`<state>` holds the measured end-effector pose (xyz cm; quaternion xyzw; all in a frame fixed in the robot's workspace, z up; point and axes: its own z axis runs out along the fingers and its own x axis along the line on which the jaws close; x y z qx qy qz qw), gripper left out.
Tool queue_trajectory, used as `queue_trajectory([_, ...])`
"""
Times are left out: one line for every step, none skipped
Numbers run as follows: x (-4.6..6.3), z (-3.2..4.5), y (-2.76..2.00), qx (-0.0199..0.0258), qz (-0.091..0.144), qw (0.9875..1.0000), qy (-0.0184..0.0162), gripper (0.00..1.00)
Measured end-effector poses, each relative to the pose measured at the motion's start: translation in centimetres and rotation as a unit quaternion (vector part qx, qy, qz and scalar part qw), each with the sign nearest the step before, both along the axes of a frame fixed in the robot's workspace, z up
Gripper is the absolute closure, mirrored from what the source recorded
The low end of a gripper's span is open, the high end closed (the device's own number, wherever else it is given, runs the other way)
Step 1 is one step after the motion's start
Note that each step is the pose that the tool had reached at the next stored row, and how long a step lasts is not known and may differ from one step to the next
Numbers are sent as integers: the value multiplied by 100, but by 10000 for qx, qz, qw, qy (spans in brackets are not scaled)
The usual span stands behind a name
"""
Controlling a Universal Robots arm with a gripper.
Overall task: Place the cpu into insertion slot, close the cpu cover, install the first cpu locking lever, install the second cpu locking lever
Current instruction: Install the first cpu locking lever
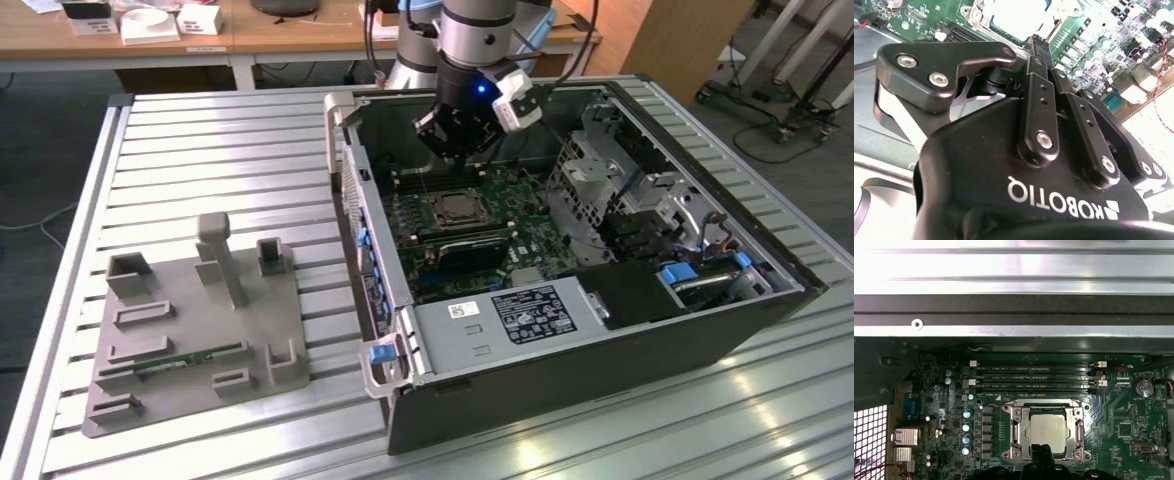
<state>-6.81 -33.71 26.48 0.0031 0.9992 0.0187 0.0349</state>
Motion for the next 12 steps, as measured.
queue_trajectory([-9,0,0,0,0,10000,0,89])
queue_trajectory([-9,0,0,0,0,10000,0,89])
queue_trajectory([-10,0,0,0,0,10000,0,89])
queue_trajectory([-10,0,0,0,0,10000,0,89])
queue_trajectory([-11,0,0,0,0,10000,0,89])
queue_trajectory([-11,0,0,0,0,10000,0,89])
queue_trajectory([-11,0,0,0,0,10000,0,89])
queue_trajectory([-12,4,-1,-1,0,10000,1,89])
queue_trajectory([-12,9,-1,-1,0,10000,1,89])
queue_trajectory([-11,16,0,0,0,10000,0,89])
queue_trajectory([-11,23,0,0,0,10000,0,89])
queue_trajectory([-11,32,0,0,0,10000,0,89])
